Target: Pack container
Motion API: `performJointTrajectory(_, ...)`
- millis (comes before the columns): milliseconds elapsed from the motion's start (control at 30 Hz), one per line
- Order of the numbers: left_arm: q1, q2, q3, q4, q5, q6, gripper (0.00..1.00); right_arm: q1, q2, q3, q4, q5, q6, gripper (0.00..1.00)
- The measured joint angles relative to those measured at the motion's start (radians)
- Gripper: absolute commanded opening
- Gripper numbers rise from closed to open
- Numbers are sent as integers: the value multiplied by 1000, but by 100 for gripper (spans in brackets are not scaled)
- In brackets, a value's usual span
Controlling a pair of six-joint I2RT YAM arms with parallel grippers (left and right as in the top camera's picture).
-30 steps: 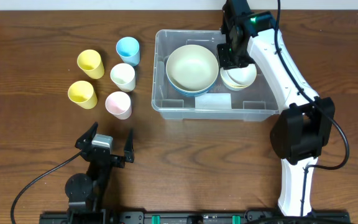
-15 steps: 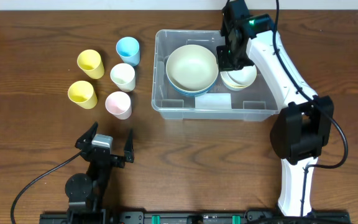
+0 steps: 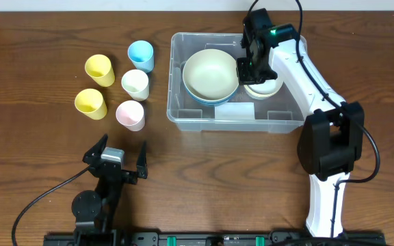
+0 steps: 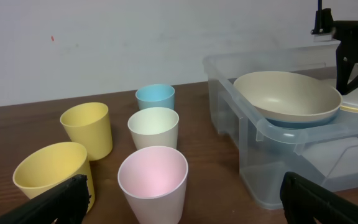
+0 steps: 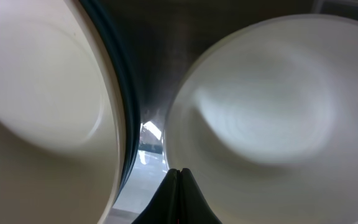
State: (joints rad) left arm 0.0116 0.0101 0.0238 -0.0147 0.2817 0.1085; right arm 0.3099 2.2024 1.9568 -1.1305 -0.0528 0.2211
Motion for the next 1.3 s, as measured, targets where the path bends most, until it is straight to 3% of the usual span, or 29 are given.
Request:
performJointTrajectory(33,0,0,0,0,0,0,98,0,0,10,-11,0,1,13)
performJointTrajectory(100,0,0,0,0,0,0,98,0,0,43,-34,2,6,38)
performJointTrajectory(200,0,0,0,0,0,0,98,0,0,137,-94,38,3,97)
performJointTrajectory(467,0,0,0,0,0,0,98,-55,-55,348,-265,206,54,99)
performJointTrajectory(733,0,0,0,0,0,0,98,-332,-139,372,-338,254,233,99)
performJointTrajectory(933,0,0,0,0,0,0,98,-486,-139,273,-327,233,295,99)
performJointTrajectory(1300,0,0,0,0,0,0,98,-579,-139,81,-263,213,338,99)
